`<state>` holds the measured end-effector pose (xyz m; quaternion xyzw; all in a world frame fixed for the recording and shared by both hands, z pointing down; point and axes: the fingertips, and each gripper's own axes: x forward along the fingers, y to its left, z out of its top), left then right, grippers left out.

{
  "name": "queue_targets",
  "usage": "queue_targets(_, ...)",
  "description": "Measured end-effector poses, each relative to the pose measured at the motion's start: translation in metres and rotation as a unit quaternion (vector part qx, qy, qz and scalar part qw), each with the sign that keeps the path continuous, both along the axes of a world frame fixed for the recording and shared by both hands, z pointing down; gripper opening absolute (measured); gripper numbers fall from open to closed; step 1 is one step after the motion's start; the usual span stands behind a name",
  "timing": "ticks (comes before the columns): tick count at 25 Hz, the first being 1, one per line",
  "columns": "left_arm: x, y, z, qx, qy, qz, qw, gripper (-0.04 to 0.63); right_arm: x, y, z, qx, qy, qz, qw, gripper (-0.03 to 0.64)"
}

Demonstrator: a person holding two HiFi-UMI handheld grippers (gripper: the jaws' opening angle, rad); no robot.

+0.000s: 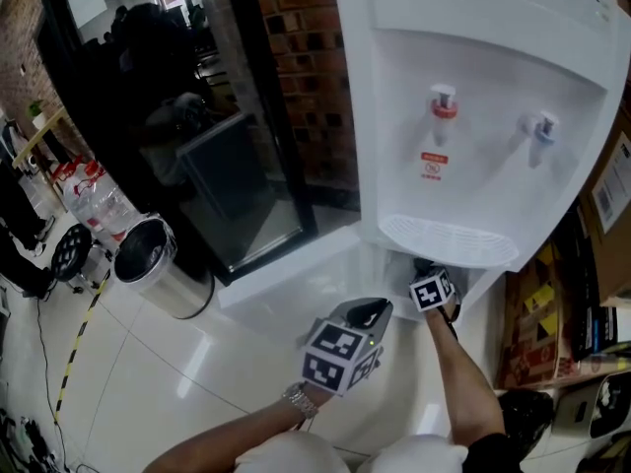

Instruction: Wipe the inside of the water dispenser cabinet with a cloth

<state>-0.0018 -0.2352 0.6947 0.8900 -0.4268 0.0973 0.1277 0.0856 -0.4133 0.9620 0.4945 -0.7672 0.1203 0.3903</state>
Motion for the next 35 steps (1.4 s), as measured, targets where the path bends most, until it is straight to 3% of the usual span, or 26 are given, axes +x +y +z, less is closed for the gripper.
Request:
queue_targets(2,0.001,0.001,0.002,-0.002,-0.001,0.003,1.0000,0.023,-0.009,0.006,0.004,-0.005,0.003,-0.014,1.000,0.021)
queue_targets(6,0.001,0.000,-0.001,0.002,-0.001,0.002,1.0000,0.023,-0.064,0.025,0.005,-0.031,-0.039,-0.093,0.994,0.021)
queue_targets(9,0.002,0.002,-0.003,0.003,0.003,0.002,1.0000,0.023,-0.086,0.041,-0.004,-0.032,-0.044,-0.131,0.990,0.021)
queue_targets(11,0.002,0.003,-0.005,0.003,0.008,0.002,1.0000,0.023,-0.076,0.035,-0.017,-0.011,-0.043,-0.115,0.992,0.020)
queue_targets(15,0.004,0.003,-0.008,0.003,0.020,0.007,0.9998,0.023,-0.009,0.000,-0.040,0.032,-0.054,0.009,0.998,0.021)
queue_targets(19,0.007,0.006,-0.008,0.003,0.019,0.013,0.9997,0.023,0.028,0.006,-0.011,-0.003,-0.028,0.071,0.997,0.021)
queue_targets(23,0.008,0.005,-0.007,0.004,0.014,0.014,0.9998,0.023,0.010,0.015,0.013,-0.032,-0.041,0.043,0.998,0.021)
queue_targets(29,0.006,0.004,-0.007,0.004,0.022,0.007,0.9997,0.023,-0.059,0.041,-0.009,-0.046,-0.082,-0.060,0.994,0.020)
queue_targets(32,0.008,0.005,-0.008,0.003,0.028,0.009,0.9996,0.023,-0.055,0.033,-0.031,-0.016,-0.086,-0.051,0.995,0.021)
queue_targets(35,0.006,0.004,-0.012,0.005,0.030,0.007,0.9995,0.023,-0.015,0.011,-0.052,0.025,-0.077,0.008,0.997,0.021)
